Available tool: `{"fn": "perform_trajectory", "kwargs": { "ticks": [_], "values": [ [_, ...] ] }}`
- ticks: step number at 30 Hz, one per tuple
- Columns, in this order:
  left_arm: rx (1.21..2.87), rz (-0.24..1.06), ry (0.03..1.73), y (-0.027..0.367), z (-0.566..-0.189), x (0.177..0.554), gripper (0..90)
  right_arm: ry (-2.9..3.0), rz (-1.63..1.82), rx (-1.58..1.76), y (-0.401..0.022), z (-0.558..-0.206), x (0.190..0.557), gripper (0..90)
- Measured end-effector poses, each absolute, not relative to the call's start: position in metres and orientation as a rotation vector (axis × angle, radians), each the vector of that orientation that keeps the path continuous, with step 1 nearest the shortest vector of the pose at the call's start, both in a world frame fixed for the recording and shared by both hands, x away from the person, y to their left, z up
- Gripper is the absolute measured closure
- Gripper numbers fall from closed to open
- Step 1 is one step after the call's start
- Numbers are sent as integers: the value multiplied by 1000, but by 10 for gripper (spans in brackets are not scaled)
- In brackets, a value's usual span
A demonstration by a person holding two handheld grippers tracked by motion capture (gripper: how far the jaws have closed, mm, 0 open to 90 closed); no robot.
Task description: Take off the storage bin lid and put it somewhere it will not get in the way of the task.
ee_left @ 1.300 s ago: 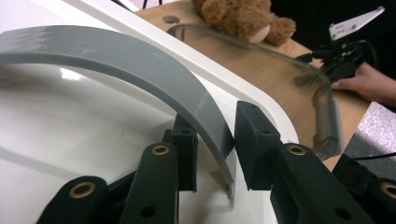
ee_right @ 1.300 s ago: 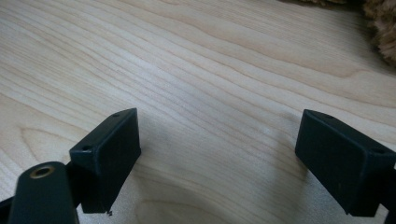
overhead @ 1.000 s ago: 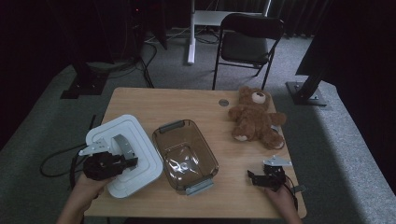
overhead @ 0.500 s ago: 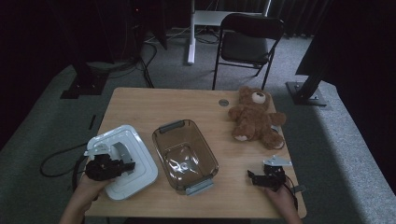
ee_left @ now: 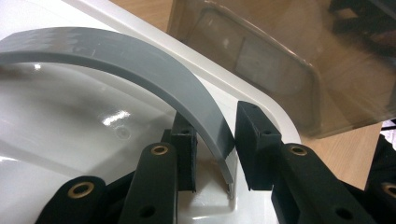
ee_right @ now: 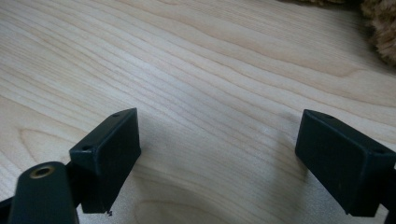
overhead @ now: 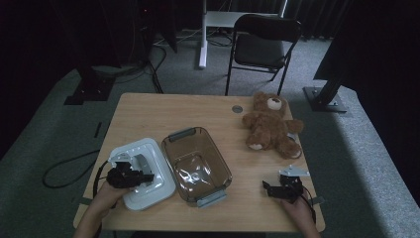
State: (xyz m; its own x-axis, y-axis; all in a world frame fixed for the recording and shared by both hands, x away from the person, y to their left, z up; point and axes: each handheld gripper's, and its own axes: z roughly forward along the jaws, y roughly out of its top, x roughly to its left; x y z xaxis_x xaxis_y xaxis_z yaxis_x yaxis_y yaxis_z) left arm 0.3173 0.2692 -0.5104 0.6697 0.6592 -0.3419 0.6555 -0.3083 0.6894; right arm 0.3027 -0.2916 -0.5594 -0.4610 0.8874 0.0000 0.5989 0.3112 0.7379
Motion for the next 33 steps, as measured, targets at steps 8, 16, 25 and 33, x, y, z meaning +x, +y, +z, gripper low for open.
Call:
{"fn": "perform_trajectory", "kwargs": {
  "ticks": [8, 16, 25, 33],
  "values": [
    [2068, 51, 1064, 263, -527, 326, 603, 2176, 958, 1321, -292, -559, 303, 132],
    [2050, 123, 1097, 267, -521, 319, 342, 2176, 958, 1321, -292, -559, 303, 132],
    [1959, 230, 1129, 280, -518, 304, 188, 2182, 961, 1316, -292, -559, 303, 126],
    [1939, 368, 1204, 292, -520, 293, 100, 2183, 966, 1315, -292, -559, 303, 126]
  ]
}}
